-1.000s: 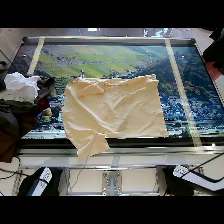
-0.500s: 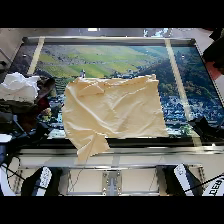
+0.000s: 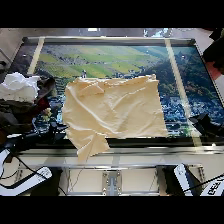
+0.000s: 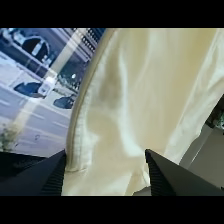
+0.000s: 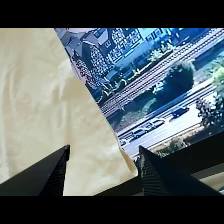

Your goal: Fold the shirts.

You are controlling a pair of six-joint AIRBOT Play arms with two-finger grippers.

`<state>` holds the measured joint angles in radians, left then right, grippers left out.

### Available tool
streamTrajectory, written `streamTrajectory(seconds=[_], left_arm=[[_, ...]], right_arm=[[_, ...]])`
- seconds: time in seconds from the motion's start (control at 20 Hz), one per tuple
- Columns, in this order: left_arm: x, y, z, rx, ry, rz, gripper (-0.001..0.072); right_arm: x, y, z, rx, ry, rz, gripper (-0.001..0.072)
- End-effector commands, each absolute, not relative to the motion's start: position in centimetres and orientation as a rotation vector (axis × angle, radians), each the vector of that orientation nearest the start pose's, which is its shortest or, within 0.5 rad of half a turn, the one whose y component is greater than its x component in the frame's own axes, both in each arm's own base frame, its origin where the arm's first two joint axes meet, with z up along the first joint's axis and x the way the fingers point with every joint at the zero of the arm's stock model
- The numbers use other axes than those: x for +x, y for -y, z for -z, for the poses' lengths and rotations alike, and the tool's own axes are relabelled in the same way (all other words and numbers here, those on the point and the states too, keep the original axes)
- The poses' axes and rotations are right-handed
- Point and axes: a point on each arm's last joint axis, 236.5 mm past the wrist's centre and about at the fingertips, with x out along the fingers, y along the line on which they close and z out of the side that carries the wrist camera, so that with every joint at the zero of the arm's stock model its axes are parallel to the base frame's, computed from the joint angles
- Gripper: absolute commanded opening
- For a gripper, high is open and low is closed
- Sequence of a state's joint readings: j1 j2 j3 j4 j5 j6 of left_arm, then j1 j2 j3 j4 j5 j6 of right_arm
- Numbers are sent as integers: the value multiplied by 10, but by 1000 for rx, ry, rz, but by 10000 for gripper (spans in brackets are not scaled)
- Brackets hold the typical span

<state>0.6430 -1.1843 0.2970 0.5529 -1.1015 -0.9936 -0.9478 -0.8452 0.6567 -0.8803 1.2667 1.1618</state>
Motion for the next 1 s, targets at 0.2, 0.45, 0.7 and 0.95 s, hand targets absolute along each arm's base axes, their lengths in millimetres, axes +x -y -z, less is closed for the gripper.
streamTrajectory(seconds=[0.2,0.45,0.7,0.95], left_arm=[[238,70,122,-1090,-1304,200,236],[239,73,123,-1068,-1308,205,16],[239,73,122,-1067,-1306,207,15],[239,73,122,-1068,-1306,210,16]], right_arm=[[256,101,-23,848,-948,141,508],[216,89,19,851,-1138,183,506],[191,26,64,1131,-1271,97,489],[225,17,65,1300,-1202,55,488]])
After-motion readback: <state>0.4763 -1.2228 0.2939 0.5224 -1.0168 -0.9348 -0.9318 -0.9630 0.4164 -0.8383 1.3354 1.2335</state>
